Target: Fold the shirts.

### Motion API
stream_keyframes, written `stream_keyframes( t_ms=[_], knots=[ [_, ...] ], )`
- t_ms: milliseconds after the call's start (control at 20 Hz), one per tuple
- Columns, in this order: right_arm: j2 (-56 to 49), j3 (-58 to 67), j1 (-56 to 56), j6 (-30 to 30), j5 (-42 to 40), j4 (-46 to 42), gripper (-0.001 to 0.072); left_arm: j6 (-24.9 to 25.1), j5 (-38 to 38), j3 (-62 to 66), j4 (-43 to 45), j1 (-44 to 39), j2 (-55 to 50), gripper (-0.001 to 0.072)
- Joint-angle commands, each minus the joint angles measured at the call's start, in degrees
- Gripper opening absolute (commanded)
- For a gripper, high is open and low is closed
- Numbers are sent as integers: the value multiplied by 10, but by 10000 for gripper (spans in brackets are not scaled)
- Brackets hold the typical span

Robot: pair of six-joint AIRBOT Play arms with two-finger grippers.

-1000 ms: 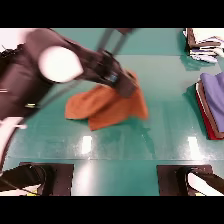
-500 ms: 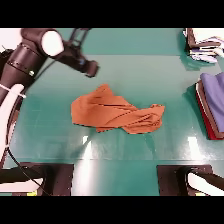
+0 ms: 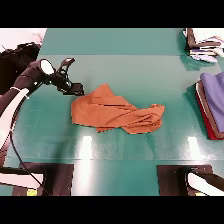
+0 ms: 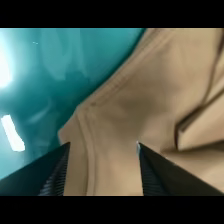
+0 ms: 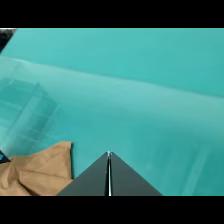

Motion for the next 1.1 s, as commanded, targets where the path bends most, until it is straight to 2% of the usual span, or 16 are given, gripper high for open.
stream_keyframes(
  t_ms=[0, 150, 200, 300, 350, 550, 750, 850, 900, 1050],
  knots=[
    [28, -63, 0, 0, -26, 0, 18, 23, 23, -14, -59, 5, -35, 505],
    [62, -125, 0, 0, -68, 0, 18, 29, 22, -14, -71, 6, -47, 501],
    [73, -145, 0, 0, -78, -1, 18, 34, 22, -10, -70, 6, -46, 434],
    [89, -178, -7, 1, -85, -1, 18, 34, 7, 12, -68, 7, -46, 133],
    [96, -195, -15, 3, -79, -1, 18, 34, -4, 30, -63, 7, -46, 29],
    [125, -289, -81, 18, -17, -1, 18, 34, -53, 131, -59, 7, -35, 25],
    [136, -449, -132, 15, 18, -1, 29, 34, -47, 199, -56, 7, 2, 25],
    [123, -531, -131, 14, -3, 5, 427, 34, -51, 209, -57, 7, 10, 26],
    [106, -563, -122, 14, -13, 5, 456, 34, -54, 209, -57, 7, 10, 25],
    [43, -617, -62, 15, -59, 6, 456, 33, -64, 208, -56, 7, 10, 26]
  ],
)
